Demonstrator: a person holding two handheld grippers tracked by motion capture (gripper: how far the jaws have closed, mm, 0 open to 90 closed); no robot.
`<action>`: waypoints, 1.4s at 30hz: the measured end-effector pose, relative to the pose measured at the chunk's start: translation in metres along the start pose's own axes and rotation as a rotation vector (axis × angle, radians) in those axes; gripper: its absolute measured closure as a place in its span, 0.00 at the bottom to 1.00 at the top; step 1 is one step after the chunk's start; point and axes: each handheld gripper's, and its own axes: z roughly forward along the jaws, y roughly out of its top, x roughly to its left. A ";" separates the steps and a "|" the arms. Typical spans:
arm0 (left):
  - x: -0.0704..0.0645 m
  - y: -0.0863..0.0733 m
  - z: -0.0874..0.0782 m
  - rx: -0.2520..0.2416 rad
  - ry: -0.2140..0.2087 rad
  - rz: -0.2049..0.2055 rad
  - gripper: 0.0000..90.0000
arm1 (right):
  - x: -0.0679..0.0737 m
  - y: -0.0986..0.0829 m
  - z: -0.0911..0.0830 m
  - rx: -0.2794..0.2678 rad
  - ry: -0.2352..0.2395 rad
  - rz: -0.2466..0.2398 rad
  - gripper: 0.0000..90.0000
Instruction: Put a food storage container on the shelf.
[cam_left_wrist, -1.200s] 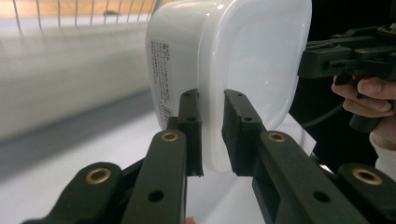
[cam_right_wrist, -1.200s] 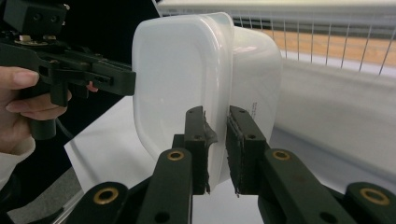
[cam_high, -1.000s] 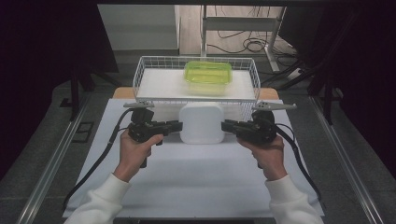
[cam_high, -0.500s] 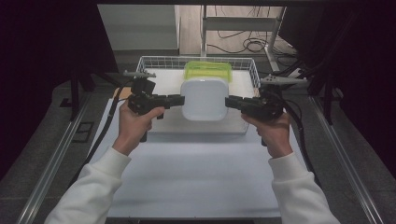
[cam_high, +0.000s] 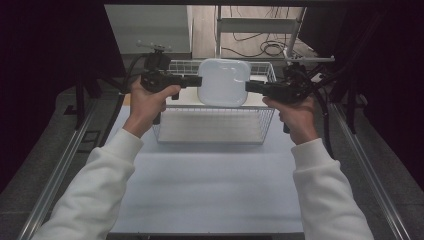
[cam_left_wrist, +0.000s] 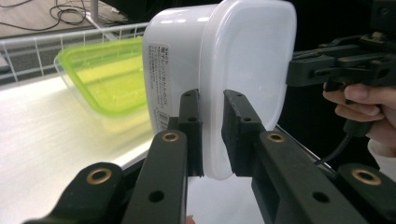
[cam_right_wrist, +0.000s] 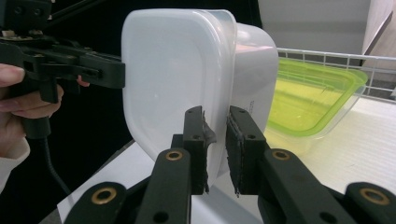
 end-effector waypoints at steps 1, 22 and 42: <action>0.002 0.004 0.001 0.002 -0.002 -0.002 0.87 | -0.002 0.002 0.001 0.002 0.001 0.007 0.86; 0.052 0.035 0.035 0.042 -0.039 -0.129 0.87 | -0.043 0.039 0.030 0.046 0.010 0.126 0.86; 0.070 0.042 0.045 0.069 -0.061 -0.218 0.87 | -0.061 0.045 0.044 0.087 0.025 0.235 0.86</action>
